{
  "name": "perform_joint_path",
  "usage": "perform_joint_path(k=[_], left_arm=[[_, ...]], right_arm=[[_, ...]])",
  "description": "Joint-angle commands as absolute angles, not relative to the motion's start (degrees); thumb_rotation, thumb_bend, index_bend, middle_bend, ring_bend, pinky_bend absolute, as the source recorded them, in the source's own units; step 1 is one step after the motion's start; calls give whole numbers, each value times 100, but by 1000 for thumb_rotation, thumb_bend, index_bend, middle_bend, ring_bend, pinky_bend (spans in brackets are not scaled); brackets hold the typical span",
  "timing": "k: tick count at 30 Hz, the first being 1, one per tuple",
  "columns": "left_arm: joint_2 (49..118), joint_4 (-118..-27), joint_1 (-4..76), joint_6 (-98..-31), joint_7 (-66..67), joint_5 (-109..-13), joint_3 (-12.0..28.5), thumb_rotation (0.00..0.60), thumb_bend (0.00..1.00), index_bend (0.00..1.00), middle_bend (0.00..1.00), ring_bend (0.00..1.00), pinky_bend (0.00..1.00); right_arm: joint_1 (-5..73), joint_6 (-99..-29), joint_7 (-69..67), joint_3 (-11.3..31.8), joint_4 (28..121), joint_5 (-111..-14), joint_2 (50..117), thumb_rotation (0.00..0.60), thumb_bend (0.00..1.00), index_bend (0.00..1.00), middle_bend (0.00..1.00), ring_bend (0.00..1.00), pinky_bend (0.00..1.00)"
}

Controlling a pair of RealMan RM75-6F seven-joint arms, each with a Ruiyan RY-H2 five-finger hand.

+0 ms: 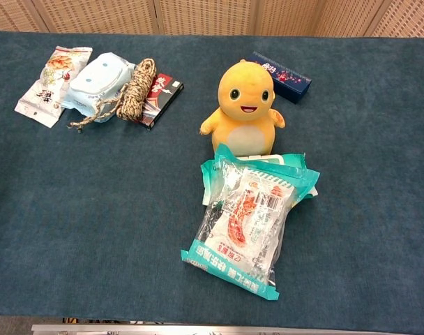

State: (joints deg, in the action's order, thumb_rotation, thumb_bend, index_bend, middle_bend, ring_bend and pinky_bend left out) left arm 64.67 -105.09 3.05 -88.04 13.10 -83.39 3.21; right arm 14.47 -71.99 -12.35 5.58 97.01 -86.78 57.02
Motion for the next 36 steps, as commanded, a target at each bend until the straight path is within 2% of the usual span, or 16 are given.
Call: perform_joint_path(k=[1,4,11,14,20,36], left_arm=[[6468,-10501,294,-8816,1292,-8336,319,600,4,187,124,86,0],[6462,-10490,282,-8824,1271,-8332,315,600,4,187,124,86,0],[6451,-10463,250,-8863,1195,-8347,308,600,4,187,124,86,0],[6448,-10451,239,-8864,1183,-8343,299,600,5,187,124,86,0],[6452,-10431,217,-8885,1153,-8352,291,600,4,187,124,86,0],[6455,-10333,156,-8918,1048,-8312,289,600,5,187,124,86,0]], right_arm=[[1772,-6903,-1311,686,9778,-8803,5698,363,0,133,162,0,0],[2096,-6583,-1385,778,9788,-8842,5784,345,0,133,162,0,0],[2819,-5855,-1315,935,9803,-8856,6034,144,0,133,162,0,0],[3040,-5631,-1214,971,9812,-8816,6146,103,0,133,162,0,0],[3507,-5206,-1024,1021,9821,-8786,6421,65,0,132,161,0,0],[4492,-4655,-404,1211,9287,-8494,7463,60,0,133,150,0,0]])
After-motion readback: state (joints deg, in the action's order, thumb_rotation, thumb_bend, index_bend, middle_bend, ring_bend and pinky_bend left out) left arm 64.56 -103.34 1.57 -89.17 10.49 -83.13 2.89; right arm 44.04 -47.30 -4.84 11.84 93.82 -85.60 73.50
